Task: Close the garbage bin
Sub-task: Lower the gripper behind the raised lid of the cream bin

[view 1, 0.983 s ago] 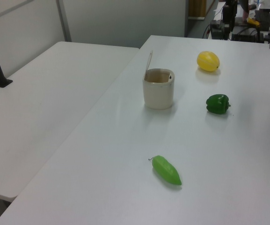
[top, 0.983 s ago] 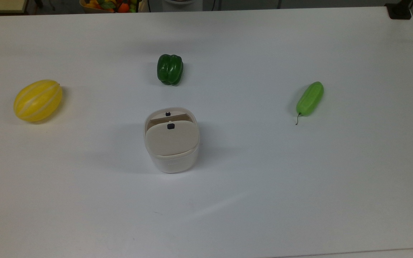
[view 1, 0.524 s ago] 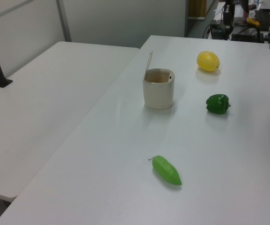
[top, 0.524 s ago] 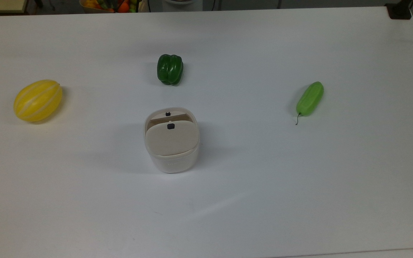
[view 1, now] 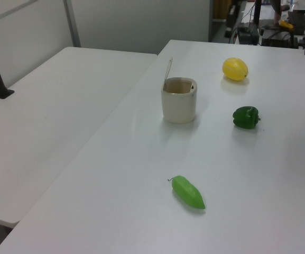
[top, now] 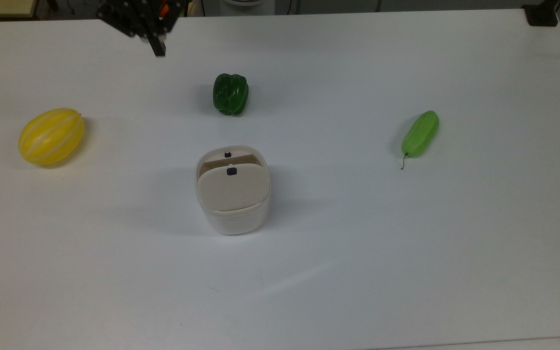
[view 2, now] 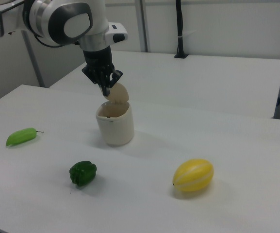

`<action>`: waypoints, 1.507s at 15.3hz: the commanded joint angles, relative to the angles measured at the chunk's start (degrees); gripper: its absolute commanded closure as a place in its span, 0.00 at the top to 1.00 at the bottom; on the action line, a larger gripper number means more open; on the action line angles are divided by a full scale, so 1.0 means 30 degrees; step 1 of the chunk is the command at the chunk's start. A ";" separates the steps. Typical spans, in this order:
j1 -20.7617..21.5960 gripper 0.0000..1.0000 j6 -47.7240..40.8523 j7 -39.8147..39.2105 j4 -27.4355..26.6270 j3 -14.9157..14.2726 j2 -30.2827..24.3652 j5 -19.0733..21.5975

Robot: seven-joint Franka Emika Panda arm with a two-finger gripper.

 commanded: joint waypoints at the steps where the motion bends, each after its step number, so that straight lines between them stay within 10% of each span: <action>1: 0.0843 0.03 0.2051 -0.0097 0.1937 -0.0061 0.1861 0.0988; 12: 0.2893 0.03 1.1196 0.2306 0.4724 0.0056 0.6548 0.2778; 23: 0.2925 0.03 0.7519 0.1254 0.3142 -0.0060 0.6143 0.2485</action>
